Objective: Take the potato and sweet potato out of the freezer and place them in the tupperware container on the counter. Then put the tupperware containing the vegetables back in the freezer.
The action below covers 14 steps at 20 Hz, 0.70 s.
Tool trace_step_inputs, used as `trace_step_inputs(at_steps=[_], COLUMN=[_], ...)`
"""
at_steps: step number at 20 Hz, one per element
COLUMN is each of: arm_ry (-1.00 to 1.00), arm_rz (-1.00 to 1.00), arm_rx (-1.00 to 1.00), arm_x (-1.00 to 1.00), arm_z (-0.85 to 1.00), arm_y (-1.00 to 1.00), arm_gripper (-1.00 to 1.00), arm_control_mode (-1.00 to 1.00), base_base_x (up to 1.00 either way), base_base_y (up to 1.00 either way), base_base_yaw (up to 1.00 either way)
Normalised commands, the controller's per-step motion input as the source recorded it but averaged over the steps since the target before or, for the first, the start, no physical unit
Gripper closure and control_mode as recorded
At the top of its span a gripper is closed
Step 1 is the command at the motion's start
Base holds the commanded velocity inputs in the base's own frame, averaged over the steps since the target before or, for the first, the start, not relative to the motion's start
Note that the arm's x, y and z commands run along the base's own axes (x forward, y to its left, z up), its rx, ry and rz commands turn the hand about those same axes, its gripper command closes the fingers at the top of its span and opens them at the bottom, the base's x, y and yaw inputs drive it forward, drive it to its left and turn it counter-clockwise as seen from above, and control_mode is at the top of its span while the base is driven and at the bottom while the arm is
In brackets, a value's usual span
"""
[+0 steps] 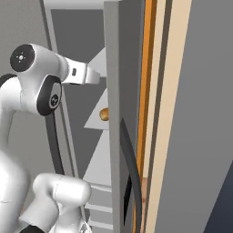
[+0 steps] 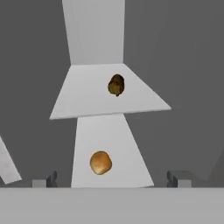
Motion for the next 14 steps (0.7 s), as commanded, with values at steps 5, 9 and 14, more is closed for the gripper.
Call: trace_step_inputs(at_steps=[5,9,14], arm_ry=[0.00,0.01,0.05], arm_rz=[-0.01,0.00,0.00], arm_rx=[0.01,0.05,0.07], arm_x=[0.83,0.82,0.77], arm_z=[0.28,0.09,0.00], arm_y=[-0.18,-0.29,-0.30], arm_gripper=[-1.00,-1.00,-1.00], arm_control_mode=[-1.00,-1.00,-1.00], base_base_x=[0.00,0.00,0.00], base_base_y=[0.00,0.00,0.00], base_base_yaw=[0.00,0.00,0.00])
